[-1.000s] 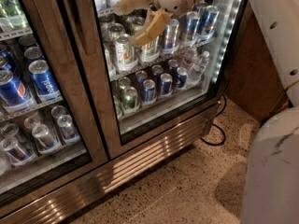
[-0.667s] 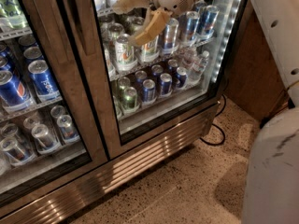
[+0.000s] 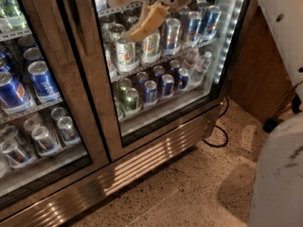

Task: Open right fridge door

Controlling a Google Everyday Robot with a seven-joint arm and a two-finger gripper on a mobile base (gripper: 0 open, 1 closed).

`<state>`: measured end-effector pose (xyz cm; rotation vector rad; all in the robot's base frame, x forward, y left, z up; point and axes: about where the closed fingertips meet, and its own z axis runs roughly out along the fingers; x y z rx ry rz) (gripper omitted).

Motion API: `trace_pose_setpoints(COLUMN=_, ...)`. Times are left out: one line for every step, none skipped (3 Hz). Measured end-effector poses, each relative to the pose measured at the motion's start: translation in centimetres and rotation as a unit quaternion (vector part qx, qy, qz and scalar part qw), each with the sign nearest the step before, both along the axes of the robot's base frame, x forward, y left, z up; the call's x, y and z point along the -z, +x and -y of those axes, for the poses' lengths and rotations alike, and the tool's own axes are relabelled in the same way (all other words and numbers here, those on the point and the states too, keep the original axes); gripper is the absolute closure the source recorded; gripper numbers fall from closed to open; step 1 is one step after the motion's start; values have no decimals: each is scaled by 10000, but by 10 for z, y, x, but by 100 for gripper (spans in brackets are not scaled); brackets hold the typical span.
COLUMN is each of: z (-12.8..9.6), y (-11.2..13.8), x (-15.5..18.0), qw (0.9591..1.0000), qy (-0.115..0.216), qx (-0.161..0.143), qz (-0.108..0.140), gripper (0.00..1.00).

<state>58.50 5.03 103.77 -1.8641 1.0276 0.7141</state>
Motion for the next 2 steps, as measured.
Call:
trace_pose_setpoints(z=1, y=-2, x=0, qw=10000, qy=0, qx=0, qz=0, gripper=36)
trace_pose_setpoints(z=-10, y=-14, x=0, qw=9996, qy=-166, qx=98, qz=-197, gripper=33)
